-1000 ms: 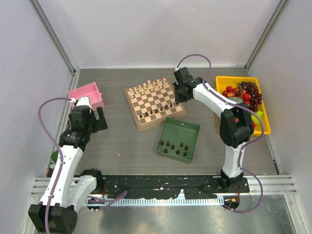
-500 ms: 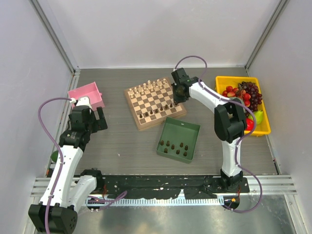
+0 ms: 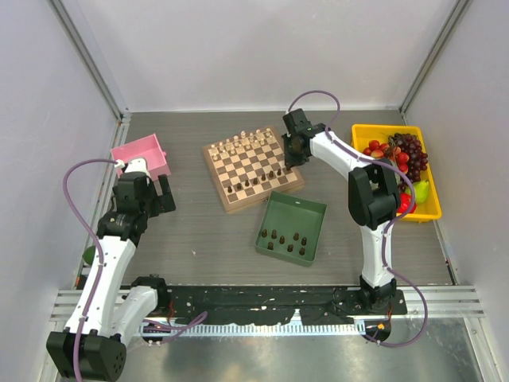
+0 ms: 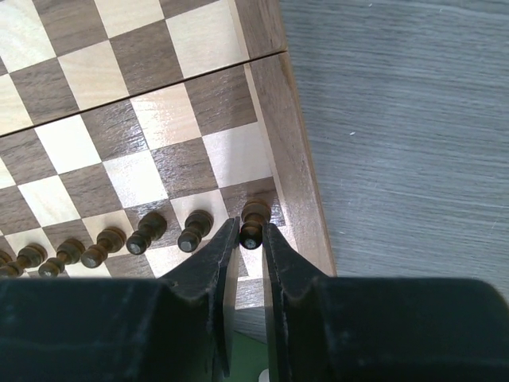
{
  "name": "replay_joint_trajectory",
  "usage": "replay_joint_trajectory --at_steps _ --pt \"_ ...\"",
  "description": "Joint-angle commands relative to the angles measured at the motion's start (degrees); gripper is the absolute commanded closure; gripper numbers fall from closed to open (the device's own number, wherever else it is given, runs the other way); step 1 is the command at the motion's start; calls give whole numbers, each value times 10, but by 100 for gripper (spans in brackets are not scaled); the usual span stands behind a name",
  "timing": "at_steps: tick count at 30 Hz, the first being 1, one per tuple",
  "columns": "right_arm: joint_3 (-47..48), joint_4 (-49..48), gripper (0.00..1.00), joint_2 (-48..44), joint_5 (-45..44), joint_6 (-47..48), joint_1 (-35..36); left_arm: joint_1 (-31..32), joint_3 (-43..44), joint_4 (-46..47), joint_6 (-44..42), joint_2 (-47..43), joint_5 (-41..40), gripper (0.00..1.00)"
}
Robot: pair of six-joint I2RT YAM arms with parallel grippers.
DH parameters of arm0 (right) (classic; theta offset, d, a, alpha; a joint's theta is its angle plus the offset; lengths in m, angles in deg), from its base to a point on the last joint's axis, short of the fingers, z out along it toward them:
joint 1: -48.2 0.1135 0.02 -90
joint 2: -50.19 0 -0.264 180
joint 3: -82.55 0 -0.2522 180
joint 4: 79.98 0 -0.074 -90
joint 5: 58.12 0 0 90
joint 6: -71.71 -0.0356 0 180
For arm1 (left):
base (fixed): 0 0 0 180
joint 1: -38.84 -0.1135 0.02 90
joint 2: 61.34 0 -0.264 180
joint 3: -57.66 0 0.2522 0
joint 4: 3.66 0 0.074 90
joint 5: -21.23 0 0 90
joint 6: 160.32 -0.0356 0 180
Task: Set up the chess pieces on the board
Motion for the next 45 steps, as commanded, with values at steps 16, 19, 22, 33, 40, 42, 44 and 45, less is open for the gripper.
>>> replay_joint_trajectory --at_steps 16,19,22,33,40,42,44,45 --pt "36 0 67 6 16 8 -1 -4 20 1 -7 3 -6 1" --pt "44 7 66 -2 13 12 -1 -3 20 1 -7 2 -6 1" --pt "35 16 64 -39 -4 18 -1 -3 20 1 -7 2 -5 1" --pt "-213 -38 62 -279 52 -16 5 -4 20 2 -7 0 0 1" --pt "-354 -43 62 -363 92 -32 14 -3 21 1 -7 -4 3 1" --pt "-376 -43 62 -371 93 -32 15 -4 19 3 -6 -6 5 1" --pt "-393 -51 62 -368 102 -32 15 -3 17 3 -6 -7 8 1" --pt "-398 -55 62 -366 108 -34 16 -4 17 4 -5 -7 9 1"
